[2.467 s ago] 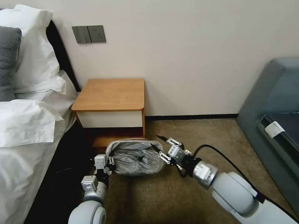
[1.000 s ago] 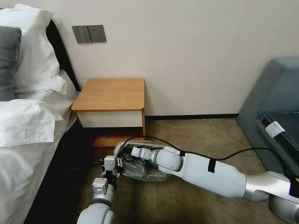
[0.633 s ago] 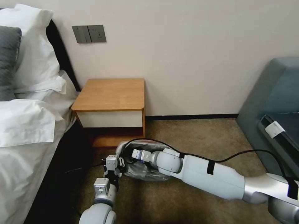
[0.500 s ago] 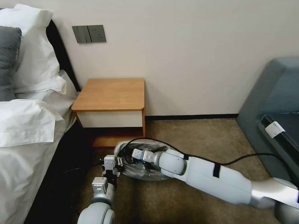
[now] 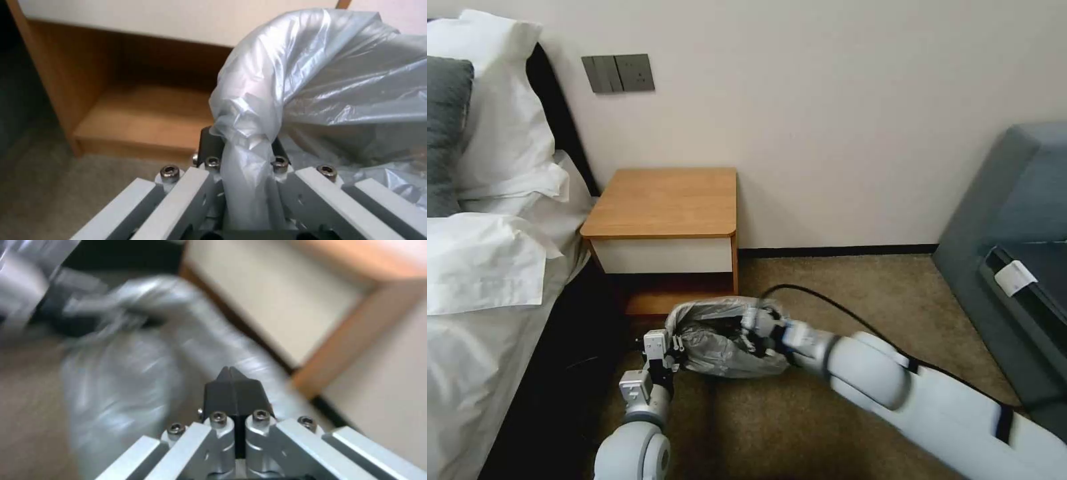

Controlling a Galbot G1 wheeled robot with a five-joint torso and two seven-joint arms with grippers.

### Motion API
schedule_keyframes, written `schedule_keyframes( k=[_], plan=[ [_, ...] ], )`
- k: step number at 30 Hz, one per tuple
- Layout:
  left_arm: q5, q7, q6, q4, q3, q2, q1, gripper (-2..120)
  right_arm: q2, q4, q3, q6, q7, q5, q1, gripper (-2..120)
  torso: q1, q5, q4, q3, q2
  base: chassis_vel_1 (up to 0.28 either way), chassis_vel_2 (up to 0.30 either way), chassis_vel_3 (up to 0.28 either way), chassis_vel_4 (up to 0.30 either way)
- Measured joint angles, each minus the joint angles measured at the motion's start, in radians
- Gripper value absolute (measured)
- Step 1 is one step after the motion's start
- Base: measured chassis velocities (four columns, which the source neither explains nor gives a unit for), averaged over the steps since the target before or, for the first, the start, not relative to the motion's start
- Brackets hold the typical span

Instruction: Pick up the garbage bag from the table and place it over the trash can.

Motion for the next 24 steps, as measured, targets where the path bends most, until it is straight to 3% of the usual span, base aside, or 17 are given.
schedule_keyframes(
  k=[2, 7, 9, 15, 18, 20, 24],
  plan=[
    [-0.081, -0.008, 0.043, -0.011, 0.006, 0.005, 0.005, 3, 0.004, 0.039, 0.116, 0.040, 0.034, 0.003, -0.084, 0, 0.000, -0.0004, 0.0000, 0.000, 0.000, 0.000, 0.000, 0.000, 0.000],
    [-0.167, -0.024, 0.125, -0.025, 0.011, 0.017, 0.016, 3, 0.052, 0.083, 0.232, 0.062, 0.116, 0.040, -0.154, 0, 0.000, -0.0005, 0.0003, 0.000, 0.000, 0.000, 0.000, 0.000, 0.000],
    [-0.206, -0.029, 0.198, -0.036, 0.011, 0.029, 0.028, 3, 0.112, 0.087, 0.317, 0.083, 0.127, 0.044, -0.218, 10, 0.000, -0.0005, 0.0004, 0.000, 0.000, 0.000, 0.000, 0.000, 0.000],
    [-0.210, -0.006, 0.230, -0.036, 0.011, 0.058, 0.057, 3, 0.226, 0.061, 0.428, 0.131, 0.148, 0.049, -0.340, 28, 0.000, -0.0003, 0.0003, 0.000, 0.000, 0.000, 0.000, 0.000, 0.000],
    [-0.211, 0.001, 0.265, -0.049, 0.009, 0.069, 0.074, 3, 0.304, 0.048, 0.496, 0.149, 0.172, 0.066, -0.403, 43, 0.000, -0.0005, 0.0002, 0.000, 0.000, 0.000, 0.000, 0.000, 0.000],
    [-0.212, 0.003, 0.274, -0.052, 0.008, 0.070, 0.076, 3, 0.315, 0.046, 0.506, 0.155, 0.174, 0.065, -0.411, 46, 0.000, -0.0005, 0.0003, 0.000, 0.000, 0.000, 0.000, 0.000, 0.000],
    [-0.213, 0.017, 0.297, -0.053, 0.012, 0.063, 0.079, 3, 0.340, 0.042, 0.514, 0.167, 0.170, 0.047, -0.431, 67, 0.000, -0.0006, 0.0003, 0.000, 0.000, 0.000, 0.000, 0.000, 0.000]
  ],
)
